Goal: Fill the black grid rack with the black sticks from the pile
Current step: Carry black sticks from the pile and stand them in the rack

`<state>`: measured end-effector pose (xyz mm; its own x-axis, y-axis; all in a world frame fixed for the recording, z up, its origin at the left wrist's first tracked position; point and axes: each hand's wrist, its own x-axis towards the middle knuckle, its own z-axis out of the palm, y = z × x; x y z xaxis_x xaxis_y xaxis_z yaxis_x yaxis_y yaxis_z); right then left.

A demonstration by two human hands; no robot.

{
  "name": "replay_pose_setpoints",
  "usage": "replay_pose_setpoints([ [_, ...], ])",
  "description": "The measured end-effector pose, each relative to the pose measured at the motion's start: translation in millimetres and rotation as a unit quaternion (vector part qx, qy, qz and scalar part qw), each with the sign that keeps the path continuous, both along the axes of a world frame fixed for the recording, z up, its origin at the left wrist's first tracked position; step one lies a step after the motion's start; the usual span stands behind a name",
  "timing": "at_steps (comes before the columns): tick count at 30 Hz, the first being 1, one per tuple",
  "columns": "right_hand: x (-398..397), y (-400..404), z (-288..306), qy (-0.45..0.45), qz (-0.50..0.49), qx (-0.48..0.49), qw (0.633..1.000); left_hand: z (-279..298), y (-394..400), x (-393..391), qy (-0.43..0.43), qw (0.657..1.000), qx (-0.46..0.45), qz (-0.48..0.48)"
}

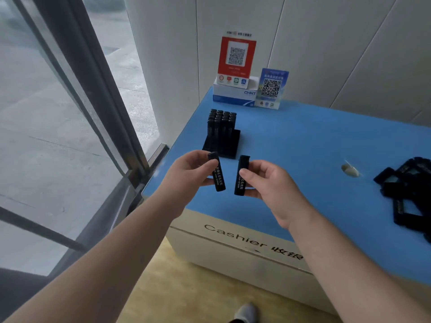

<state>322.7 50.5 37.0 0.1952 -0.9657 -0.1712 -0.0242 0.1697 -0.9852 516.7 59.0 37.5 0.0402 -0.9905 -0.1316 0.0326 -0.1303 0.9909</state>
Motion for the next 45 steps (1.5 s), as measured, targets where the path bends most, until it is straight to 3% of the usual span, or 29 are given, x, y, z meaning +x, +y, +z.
replay_pose_setpoints([
  [6, 12.9, -51.2, -9.0, -0.001, -0.023, -0.004, 1.0, -8.0, -45.2, 17.6, -0.035, 0.999, 0.007, 0.007],
  [13, 22.9, -110.3, -12.0, 0.001, -0.012, 0.003, 1.0, 1.5, -102.7, 29.9, -0.015, 1.0, -0.004, 0.016],
  [18, 28.9, -138.1, -17.8, 0.015, -0.041, -0.004, 0.999, -0.2, -146.6, 37.3, -0.068, 0.998, -0.007, 0.0],
  [23, 35.6, -162.6, -23.4, 0.049, -0.097, -0.009, 0.994, 0.4, -193.5, 37.2, -0.153, 0.984, -0.075, -0.043],
  [31, 43.9, -177.7, -34.5, 0.107, -0.176, -0.034, 0.978, -21.3, -240.9, 38.0, -0.314, 0.895, -0.264, -0.178],
  [35, 46.0, -180.7, -39.1, 0.142, -0.179, -0.052, 0.972, -34.5, -249.9, 41.5, -0.38, 0.831, -0.352, -0.202],
  [40, 44.8, -183.0, -44.9, 0.163, -0.189, -0.054, 0.967, -43.7, -255.1, 38.6, -0.423, 0.776, -0.415, -0.214],
  [45, 44.5, -187.0, -49.1, 0.196, -0.185, -0.07, 0.96, -47.6, -255.7, 39.3, -0.441, 0.77, -0.417, -0.196],
])
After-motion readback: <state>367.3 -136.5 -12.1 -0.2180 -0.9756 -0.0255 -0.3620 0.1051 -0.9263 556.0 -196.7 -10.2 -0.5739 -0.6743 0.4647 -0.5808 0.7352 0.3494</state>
